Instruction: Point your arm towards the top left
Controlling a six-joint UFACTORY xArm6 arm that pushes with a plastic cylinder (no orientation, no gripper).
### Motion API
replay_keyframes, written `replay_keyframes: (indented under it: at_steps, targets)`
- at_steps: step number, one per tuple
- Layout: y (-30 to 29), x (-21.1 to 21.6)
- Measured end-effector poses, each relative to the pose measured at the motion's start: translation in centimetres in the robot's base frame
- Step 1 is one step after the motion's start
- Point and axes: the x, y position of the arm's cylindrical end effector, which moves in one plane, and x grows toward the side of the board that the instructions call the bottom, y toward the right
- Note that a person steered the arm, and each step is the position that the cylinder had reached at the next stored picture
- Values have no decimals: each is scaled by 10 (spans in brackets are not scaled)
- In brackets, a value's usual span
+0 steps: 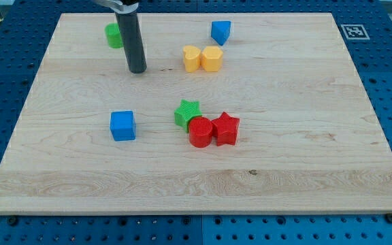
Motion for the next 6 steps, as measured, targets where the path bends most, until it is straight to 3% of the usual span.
replay_keyframes:
  at_steps: [1, 3, 4, 6]
  targets:
    - [0, 0]
    - [-88, -1]
    - [-129, -25]
    - [-135, -106]
